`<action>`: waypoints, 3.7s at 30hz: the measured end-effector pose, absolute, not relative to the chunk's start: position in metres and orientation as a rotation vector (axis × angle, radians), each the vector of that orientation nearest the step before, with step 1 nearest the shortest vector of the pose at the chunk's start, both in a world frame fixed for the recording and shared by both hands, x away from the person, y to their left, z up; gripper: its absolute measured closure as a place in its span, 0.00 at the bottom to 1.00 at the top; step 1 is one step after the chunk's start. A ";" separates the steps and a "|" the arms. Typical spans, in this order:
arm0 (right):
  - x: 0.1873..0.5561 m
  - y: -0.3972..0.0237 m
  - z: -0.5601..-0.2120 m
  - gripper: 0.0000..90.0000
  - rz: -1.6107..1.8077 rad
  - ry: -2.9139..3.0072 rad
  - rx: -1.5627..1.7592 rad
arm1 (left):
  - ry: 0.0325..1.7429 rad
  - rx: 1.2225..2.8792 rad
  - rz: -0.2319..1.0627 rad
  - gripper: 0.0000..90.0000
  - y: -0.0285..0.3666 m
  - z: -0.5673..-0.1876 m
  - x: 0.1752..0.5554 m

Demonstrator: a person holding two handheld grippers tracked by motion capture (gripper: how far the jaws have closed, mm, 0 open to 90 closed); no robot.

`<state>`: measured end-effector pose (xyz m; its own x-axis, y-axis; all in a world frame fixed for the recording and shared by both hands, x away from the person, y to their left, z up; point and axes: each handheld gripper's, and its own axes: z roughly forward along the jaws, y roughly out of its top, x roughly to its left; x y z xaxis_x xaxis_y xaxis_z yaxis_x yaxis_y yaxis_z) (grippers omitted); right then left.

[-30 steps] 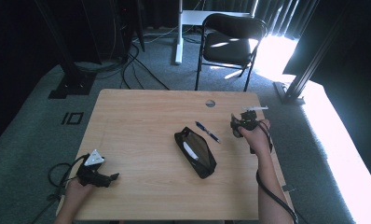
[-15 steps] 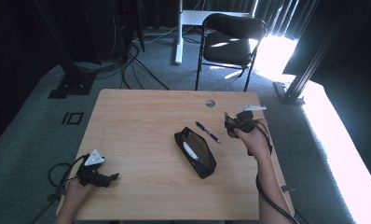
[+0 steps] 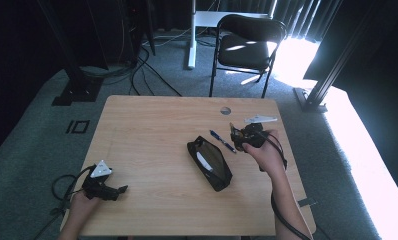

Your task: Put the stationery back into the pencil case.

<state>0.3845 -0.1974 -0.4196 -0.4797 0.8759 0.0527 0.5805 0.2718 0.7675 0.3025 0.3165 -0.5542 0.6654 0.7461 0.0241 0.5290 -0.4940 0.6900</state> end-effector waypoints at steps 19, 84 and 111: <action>0.363 -0.142 -0.422 0.56 1.122 2.294 1.215 | 0.980 2.216 0.423 0.02 0.317 -0.554 0.303; 0.396 -0.081 -0.494 0.52 0.772 2.575 1.263 | 0.981 2.215 0.423 0.02 0.316 -0.554 0.302; 0.403 -0.140 -0.438 0.50 1.068 2.349 1.222 | 0.980 2.215 0.423 0.02 0.317 -0.554 0.302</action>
<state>0.4026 -0.1400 -0.4379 -0.6002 0.7958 0.0807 0.5841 0.3671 0.7240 0.3025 0.3165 -0.5542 0.6652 0.7463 0.0236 0.5294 -0.4937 0.6900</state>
